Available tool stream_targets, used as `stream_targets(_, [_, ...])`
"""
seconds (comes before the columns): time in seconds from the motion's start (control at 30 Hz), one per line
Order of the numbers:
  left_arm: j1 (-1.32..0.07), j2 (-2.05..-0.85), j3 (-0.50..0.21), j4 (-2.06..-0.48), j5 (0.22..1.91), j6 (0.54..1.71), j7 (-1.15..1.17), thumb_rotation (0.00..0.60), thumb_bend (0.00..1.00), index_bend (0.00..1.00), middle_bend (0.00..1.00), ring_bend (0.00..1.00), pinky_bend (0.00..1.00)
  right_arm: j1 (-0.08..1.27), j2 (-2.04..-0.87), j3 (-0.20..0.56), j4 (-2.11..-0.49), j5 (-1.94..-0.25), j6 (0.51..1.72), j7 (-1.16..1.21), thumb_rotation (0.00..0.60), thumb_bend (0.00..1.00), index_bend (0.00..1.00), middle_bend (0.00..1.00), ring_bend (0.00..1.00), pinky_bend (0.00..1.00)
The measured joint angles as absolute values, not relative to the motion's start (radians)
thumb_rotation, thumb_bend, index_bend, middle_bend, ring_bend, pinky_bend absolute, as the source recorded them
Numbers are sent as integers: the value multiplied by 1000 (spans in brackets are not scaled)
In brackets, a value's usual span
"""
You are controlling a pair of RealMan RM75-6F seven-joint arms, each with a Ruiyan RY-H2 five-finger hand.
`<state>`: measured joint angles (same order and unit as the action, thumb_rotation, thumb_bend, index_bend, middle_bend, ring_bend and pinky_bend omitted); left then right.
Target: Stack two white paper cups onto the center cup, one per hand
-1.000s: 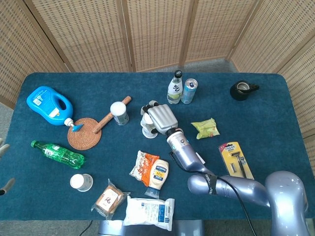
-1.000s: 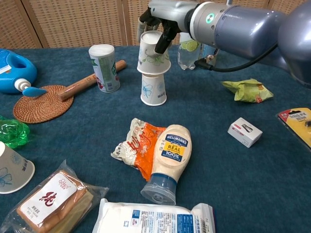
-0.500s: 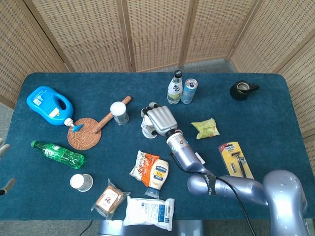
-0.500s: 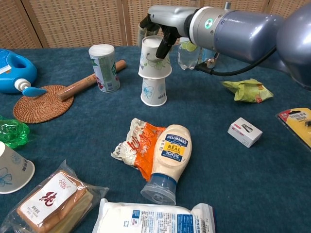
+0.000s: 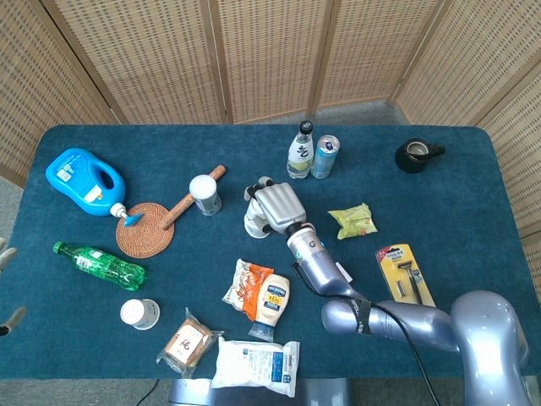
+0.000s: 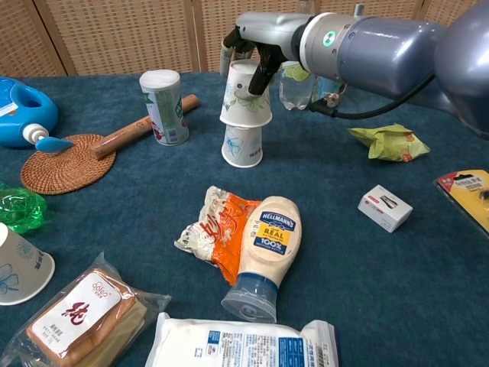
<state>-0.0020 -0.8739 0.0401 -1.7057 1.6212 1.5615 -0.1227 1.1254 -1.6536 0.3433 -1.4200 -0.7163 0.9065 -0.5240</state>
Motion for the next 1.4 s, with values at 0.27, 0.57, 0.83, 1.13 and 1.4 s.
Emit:
stream_targets(0.27, [-2, -874, 40, -1705, 1621, 1562, -123, 600, 328, 0, 0, 0, 85, 1142, -1634, 339, -1448, -649, 894, -552, 600, 428, 222, 358, 113, 458])
stream_targets(0.57, [-2, -871, 39, -1706, 1622, 1565, -130, 600, 328, 0, 0, 0, 85, 1158, -1619, 330, -1472, -624, 902, -565, 600, 446, 214, 337, 102, 459])
stream_targets(0.83, [-2, -870, 39, -1707, 1624, 1565, -132, 600, 328, 0, 0, 0, 85, 1161, -1612, 319, -1485, -613, 906, -564, 600, 445, 193, 305, 88, 459])
stream_targets(1.13, [-1, -870, 39, -1707, 1623, 1566, -131, 600, 327, 0, 0, 0, 85, 1158, -1598, 299, -1531, -605, 908, -560, 600, 442, 112, 125, 2, 458])
stream_targets(1.4, [-1, -869, 39, -1705, 1623, 1565, -134, 600, 327, 0, 0, 0, 85, 1135, -1566, 286, -1570, -657, 941, -544, 600, 402, 61, 10, 0, 394])
